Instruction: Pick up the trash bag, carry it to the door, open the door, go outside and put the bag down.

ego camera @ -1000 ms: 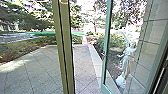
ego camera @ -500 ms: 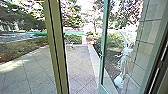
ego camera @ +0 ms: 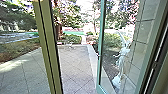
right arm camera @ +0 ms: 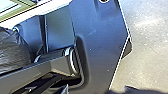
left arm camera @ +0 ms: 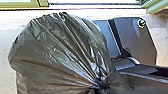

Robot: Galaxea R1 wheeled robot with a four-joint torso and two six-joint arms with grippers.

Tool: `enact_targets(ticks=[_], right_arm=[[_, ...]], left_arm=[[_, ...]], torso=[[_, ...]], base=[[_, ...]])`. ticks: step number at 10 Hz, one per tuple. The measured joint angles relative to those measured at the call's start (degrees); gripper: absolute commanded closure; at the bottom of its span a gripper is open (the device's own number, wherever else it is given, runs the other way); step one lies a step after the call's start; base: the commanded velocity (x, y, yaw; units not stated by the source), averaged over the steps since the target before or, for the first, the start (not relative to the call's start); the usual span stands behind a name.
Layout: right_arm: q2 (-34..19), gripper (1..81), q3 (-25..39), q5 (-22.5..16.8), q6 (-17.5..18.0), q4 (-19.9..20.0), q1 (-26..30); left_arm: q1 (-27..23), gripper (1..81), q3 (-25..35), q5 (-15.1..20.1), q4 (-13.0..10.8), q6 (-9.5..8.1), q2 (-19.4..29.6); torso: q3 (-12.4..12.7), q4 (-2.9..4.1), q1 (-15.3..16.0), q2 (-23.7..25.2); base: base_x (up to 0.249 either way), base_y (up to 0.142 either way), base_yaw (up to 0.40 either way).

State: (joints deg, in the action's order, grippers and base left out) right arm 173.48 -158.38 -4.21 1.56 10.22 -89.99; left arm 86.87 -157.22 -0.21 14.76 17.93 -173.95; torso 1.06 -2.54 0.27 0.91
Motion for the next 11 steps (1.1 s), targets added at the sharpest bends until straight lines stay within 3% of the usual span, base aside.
enact_targets(ticks=[11], right_arm=[[0.13, 1.0, -0.17, 1.46, 0.0, 0.01, -0.66]], left_arm=[[0.0, 81.1, 0.0, -0.01, 0.0, 0.23, -0.2]], torso=[[0.02, 0.0, 0.0, 0.0]], base=[[0.0, -0.104, 0.0]])
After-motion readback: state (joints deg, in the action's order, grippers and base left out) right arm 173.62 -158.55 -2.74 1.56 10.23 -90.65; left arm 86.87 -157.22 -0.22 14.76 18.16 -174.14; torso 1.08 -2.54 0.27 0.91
